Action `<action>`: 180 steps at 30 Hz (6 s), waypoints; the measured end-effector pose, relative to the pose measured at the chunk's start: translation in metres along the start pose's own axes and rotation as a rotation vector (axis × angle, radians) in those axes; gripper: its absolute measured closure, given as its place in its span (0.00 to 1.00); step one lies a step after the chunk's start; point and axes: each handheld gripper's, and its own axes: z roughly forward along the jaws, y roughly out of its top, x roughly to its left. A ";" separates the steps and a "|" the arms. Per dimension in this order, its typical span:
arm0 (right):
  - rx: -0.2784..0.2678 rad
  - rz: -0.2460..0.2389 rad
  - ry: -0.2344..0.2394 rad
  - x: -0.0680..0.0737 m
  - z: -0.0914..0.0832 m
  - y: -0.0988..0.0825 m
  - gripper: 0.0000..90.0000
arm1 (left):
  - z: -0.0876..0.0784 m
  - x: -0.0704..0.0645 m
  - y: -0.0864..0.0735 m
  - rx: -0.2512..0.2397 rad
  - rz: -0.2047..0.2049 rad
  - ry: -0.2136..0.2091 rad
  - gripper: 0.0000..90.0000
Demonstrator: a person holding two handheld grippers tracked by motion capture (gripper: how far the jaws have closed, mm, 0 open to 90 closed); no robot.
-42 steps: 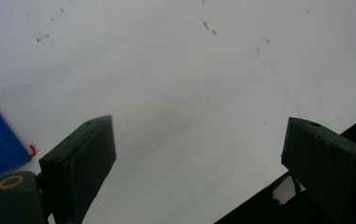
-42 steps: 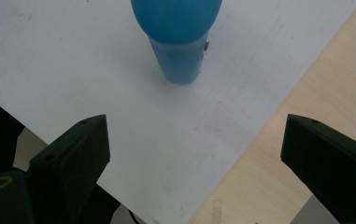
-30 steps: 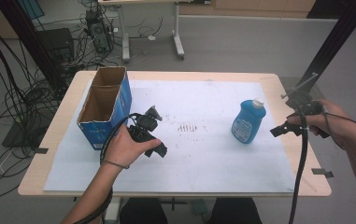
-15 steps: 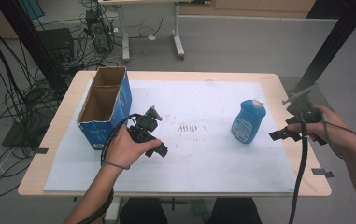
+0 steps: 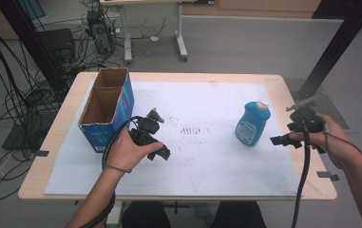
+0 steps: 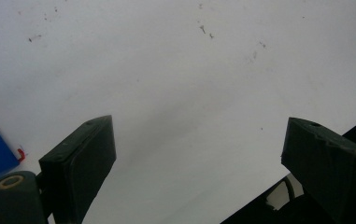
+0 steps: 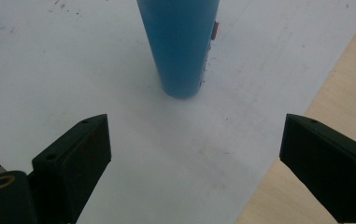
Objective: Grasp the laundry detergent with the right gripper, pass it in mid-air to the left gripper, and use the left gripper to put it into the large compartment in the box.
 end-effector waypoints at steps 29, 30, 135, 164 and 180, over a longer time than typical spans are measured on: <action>-0.198 0.034 0.015 0.001 0.023 -0.029 0.07 | -0.003 0.004 0.000 -0.025 -0.014 -0.014 0.12; -0.201 0.031 0.019 0.001 0.024 -0.030 0.07 | -0.003 0.005 0.000 -0.026 -0.013 -0.015 0.12; -0.648 -0.008 -0.037 0.006 0.103 -0.031 0.06 | -0.001 0.005 0.000 -0.076 -0.030 -0.063 0.12; -0.714 0.028 -0.013 0.012 0.123 -0.024 0.04 | -0.003 0.004 -0.003 -0.072 -0.028 -0.052 0.12; -0.734 0.025 -0.025 0.013 0.122 -0.026 0.03 | -0.005 0.003 -0.002 -0.077 -0.026 -0.051 0.12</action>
